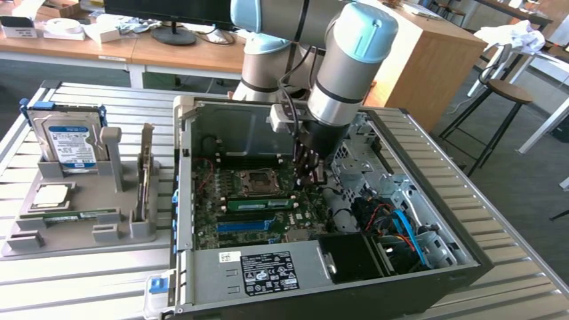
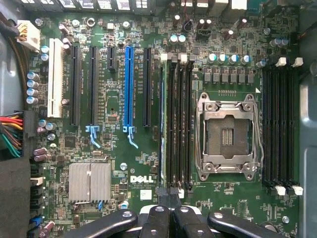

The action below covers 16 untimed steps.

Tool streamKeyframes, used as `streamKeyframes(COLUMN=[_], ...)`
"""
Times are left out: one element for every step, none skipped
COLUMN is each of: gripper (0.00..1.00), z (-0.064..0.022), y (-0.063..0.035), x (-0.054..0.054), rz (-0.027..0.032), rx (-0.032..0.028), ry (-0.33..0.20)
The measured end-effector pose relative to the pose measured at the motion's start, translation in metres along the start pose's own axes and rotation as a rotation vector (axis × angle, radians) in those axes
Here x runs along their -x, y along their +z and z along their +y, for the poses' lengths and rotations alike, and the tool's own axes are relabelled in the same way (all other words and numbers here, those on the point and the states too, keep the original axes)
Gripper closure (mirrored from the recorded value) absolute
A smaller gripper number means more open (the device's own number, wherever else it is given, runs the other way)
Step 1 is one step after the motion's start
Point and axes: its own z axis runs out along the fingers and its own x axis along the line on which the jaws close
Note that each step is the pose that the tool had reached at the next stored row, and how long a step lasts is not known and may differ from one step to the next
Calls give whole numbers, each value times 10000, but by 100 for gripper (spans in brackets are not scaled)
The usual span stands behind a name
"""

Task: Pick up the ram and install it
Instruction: 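Insert the ram into the slot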

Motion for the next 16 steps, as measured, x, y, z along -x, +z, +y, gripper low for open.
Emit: streamKeyframes(gripper=[90, 90, 90, 90, 90, 90, 90, 90, 90, 90, 90, 90, 90, 90, 90, 90], z=[-1, -1, -2, -3, -3, -3, -3, -4, -4, -4, -4, -4, -4, -5, -5, -5], y=[5, 9, 13, 20, 26, 31, 36, 41, 41, 41, 41, 41, 45, 53, 61, 69], x=[0, -1, -3, -4, -4, -5, -5, -6, -6, -6, -6, -6, -5, -5, -6, -7], rz=[-4, -3, 0, -2, -2, 0, 0, 1, 2, 2, 3, 2, -1, -4, -1, 0], rx=[-2, -1, 0, -1, -1, 0, 0, 0, 0, 0, 1, 0, -1, -1, -1, 0], ry=[-1, -1, -2, -2, -2, -1, -1, -1, -1, -1, -2, -2, -2, -2, -2, -2])
